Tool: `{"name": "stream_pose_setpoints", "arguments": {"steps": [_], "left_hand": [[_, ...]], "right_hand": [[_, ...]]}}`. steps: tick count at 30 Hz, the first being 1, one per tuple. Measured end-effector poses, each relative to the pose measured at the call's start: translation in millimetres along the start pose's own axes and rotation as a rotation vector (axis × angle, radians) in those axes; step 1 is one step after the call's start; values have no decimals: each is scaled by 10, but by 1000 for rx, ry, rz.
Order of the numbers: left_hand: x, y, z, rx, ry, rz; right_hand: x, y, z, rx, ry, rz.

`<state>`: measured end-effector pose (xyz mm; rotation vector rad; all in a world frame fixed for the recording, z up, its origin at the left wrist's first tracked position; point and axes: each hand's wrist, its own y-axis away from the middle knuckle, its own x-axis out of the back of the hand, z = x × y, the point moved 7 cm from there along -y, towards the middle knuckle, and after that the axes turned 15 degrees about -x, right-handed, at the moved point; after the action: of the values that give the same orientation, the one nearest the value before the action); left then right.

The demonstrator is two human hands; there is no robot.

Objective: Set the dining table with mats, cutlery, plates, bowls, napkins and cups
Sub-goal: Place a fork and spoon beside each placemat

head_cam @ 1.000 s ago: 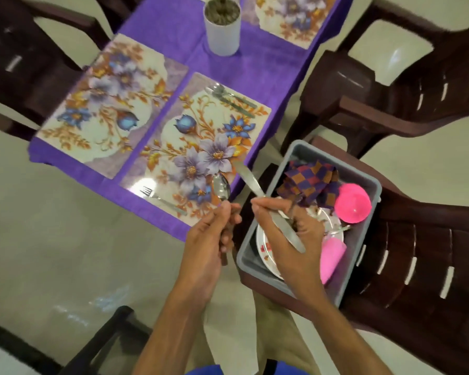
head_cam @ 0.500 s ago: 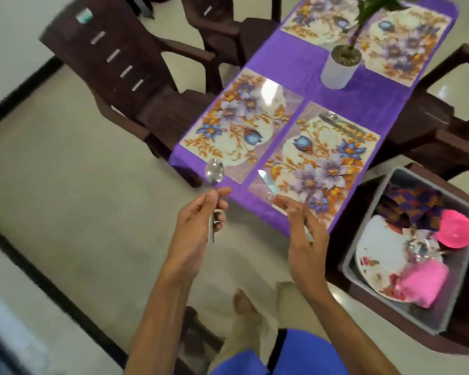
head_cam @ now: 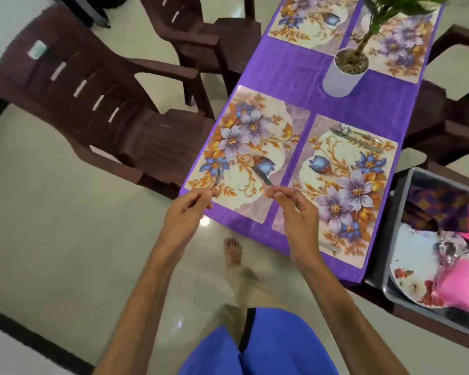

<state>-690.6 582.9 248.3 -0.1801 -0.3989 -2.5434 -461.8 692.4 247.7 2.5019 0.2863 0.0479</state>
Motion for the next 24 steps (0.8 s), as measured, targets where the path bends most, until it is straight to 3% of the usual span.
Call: {"name": "stream_pose_setpoints", "arguments": {"steps": [9,17,24], "left_hand": [[253,-1020,-53,-25,-55,-174],[386,-1990,26,-22,26,-316],[601,-2671,197,-51,-54,-504]], "right_hand": [[-470,-578,-349,-330,-264,-55],[-919,-1149,-375,-407,-459,136],[-1398,-1188,-363,-375,-625,350]]}}
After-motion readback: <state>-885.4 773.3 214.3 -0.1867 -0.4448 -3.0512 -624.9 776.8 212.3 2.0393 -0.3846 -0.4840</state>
